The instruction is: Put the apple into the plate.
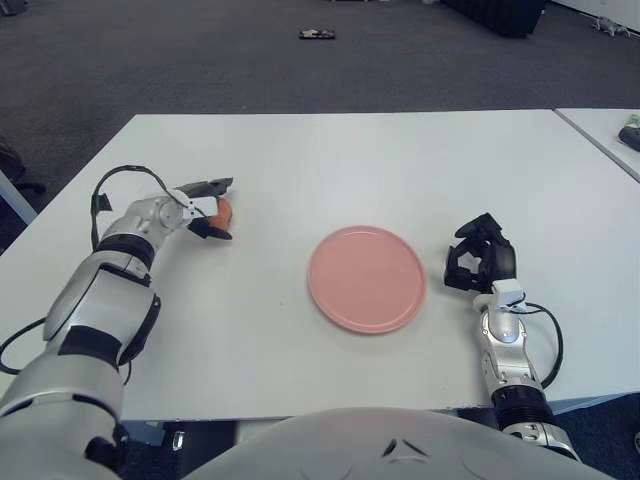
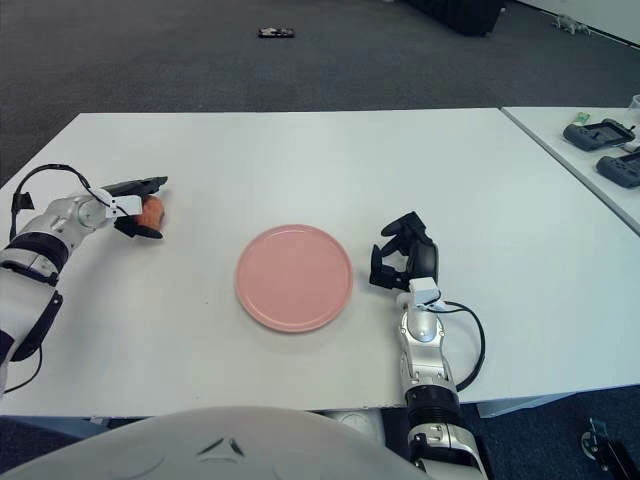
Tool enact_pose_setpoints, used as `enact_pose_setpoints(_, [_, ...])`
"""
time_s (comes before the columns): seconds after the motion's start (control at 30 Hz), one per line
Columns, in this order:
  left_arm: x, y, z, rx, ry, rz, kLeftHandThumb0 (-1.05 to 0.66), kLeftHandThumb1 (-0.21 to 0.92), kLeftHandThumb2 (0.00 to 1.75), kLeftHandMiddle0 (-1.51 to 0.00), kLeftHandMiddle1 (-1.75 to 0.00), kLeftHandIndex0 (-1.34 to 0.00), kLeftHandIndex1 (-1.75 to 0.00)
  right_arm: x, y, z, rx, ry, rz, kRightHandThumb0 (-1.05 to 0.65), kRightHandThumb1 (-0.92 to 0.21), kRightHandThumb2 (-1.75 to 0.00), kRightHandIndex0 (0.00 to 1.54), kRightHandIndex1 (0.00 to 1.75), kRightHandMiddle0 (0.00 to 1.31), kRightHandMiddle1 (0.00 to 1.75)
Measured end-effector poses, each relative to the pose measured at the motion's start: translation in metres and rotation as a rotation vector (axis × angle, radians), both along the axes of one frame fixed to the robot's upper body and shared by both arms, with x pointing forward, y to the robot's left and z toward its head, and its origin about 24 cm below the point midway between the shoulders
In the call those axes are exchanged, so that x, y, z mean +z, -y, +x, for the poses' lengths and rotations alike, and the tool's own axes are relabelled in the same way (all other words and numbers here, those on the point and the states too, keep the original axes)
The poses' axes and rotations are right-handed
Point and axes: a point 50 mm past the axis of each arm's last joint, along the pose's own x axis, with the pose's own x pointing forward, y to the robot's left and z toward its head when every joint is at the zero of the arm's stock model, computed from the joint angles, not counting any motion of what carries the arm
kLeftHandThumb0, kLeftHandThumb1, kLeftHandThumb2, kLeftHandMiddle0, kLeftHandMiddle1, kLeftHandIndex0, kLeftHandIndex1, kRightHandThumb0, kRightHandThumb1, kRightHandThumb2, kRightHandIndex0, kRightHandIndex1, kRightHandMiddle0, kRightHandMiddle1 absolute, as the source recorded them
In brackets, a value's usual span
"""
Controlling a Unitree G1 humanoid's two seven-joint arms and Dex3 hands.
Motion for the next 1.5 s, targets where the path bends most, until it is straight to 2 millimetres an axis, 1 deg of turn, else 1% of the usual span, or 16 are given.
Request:
enact_pose_setpoints(0.33, [-0.004, 0.008, 0.002, 0.028, 0.049, -0.031, -1.02, 0.74, 0.32, 0.0, 0.0, 0.0, 0.0, 0.003, 0.0, -0.001, 0.007, 0.037, 0.004, -0.01, -0.05, -1.63, 0.81, 1.75, 0.58, 1.74])
enact_pose_setpoints(0.63, [-0.005, 0.009, 0.002, 0.034, 0.05, -0.035, -1.0, 0.75, 0.33, 0.0, 0.0, 0.0, 0.0, 0.004, -0.001, -0.002, 0.015, 0.051, 0.0, -0.01, -0.16, -1.51, 0.73, 1.74, 0.49, 1.75])
enact_pose_setpoints(0.67, [-0.005, 0.009, 0.002, 0.037, 0.05, -0.033, -0.94, 0.68, 0.42, 0.0, -0.31, 0.0, -0.2, 0.005, -0.001, -0.002, 0.015, 0.052, 0.0, -0.01, -0.18, -1.49, 0.73, 1.72, 0.48, 1.75])
enact_pose_setpoints(0.7, [-0.005, 0.009, 0.002, 0.039, 0.05, -0.031, -0.9, 0.64, 0.45, 0.0, -0.56, 0.0, -0.4, 0.005, -0.001, -0.002, 0.016, 0.053, 0.0, -0.01, -0.18, -1.48, 0.73, 1.72, 0.48, 1.75])
enact_pose_setpoints(0.73, [-0.006, 0.009, 0.002, 0.04, 0.049, -0.03, -0.84, 0.55, 0.57, 0.0, -0.95, 0.0, -0.72, 0.005, -0.001, -0.002, 0.016, 0.053, -0.001, -0.01, -0.19, -1.47, 0.73, 1.71, 0.47, 1.75])
enact_pose_setpoints(0.77, [-0.006, 0.009, 0.002, 0.041, 0.049, -0.028, -0.79, 0.5, 0.65, -0.08, -1.11, 0.0, -0.91, 0.005, -0.001, -0.002, 0.016, 0.054, -0.001, -0.01, -0.19, -1.47, 0.73, 1.71, 0.47, 1.75])
enact_pose_setpoints(0.8, [-0.006, 0.008, 0.002, 0.042, 0.047, -0.025, -0.71, 0.41, 0.78, -0.2, -1.34, 0.0, -1.19, 0.005, 0.0, -0.002, 0.015, 0.054, -0.001, -0.01, -0.19, -1.47, 0.73, 1.71, 0.47, 1.75])
enact_pose_setpoints(0.83, [-0.006, 0.008, 0.002, 0.042, 0.046, -0.022, -0.61, 0.34, 0.88, -0.36, -1.49, -0.03, -1.39, 0.005, 0.0, -0.002, 0.015, 0.054, -0.001, -0.01, -0.19, -1.47, 0.72, 1.72, 0.47, 1.75])
enact_pose_setpoints(0.87, [-0.006, 0.009, 0.002, 0.04, 0.045, -0.018, -0.54, 0.3, 0.96, -0.46, -1.58, -0.06, -1.52, 0.005, 0.0, -0.002, 0.015, 0.054, -0.001, -0.01, -0.19, -1.48, 0.72, 1.72, 0.47, 1.75])
enact_pose_setpoints(0.9, [-0.006, 0.009, 0.002, 0.037, 0.044, -0.013, -0.51, 0.28, 0.98, -0.5, -1.61, -0.06, -1.56, 0.005, 0.0, -0.002, 0.014, 0.054, -0.001, -0.01, -0.19, -1.48, 0.72, 1.73, 0.47, 1.75])
enact_pose_setpoints(0.93, [-0.006, 0.009, 0.003, 0.032, 0.043, -0.007, -0.44, 0.24, 1.05, -0.58, -1.66, -0.19, -1.63, 0.005, 0.0, -0.002, 0.014, 0.054, -0.001, -0.01, -0.19, -1.48, 0.72, 1.73, 0.47, 1.75])
enact_pose_setpoints(1.0, [-0.005, 0.01, 0.003, 0.019, 0.042, 0.012, -0.36, 0.2, 1.12, -0.66, -1.7, -0.32, -1.69, 0.005, 0.0, -0.002, 0.014, 0.055, -0.001, -0.01, -0.18, -1.5, 0.73, 1.74, 0.47, 1.75])
enact_pose_setpoints(1.03, [-0.004, 0.011, 0.004, 0.012, 0.044, 0.025, -0.05, 0.2, 1.24, -0.67, -1.72, -0.4, -1.71, 0.005, 0.0, -0.002, 0.015, 0.056, -0.002, -0.01, -0.16, -1.52, 0.74, 1.74, 0.49, 1.75])
enact_pose_setpoints(1.1, [-0.004, 0.013, 0.005, 0.004, 0.05, 0.037, 0.12, 0.19, 1.35, -0.7, -1.72, -0.47, -1.73, 0.005, -0.001, -0.002, 0.016, 0.06, -0.002, -0.01, -0.14, -1.54, 0.75, 1.74, 0.5, 1.75])
enact_pose_setpoints(1.23, [-0.004, 0.017, 0.006, 0.001, 0.066, 0.033, 0.02, 0.14, 1.5, -0.75, -1.71, -0.51, -1.74, 0.006, -0.001, -0.001, 0.018, 0.067, -0.001, -0.01, -0.13, -1.55, 0.76, 1.75, 0.5, 1.75])
enact_pose_setpoints(1.5, [-0.004, 0.021, 0.008, 0.016, 0.088, 0.017, 0.0, 0.1, 1.54, -0.81, -1.65, -0.54, -1.75, 0.006, -0.001, -0.001, 0.019, 0.071, -0.001, -0.01, -0.17, -1.5, 0.74, 1.72, 0.48, 1.75])
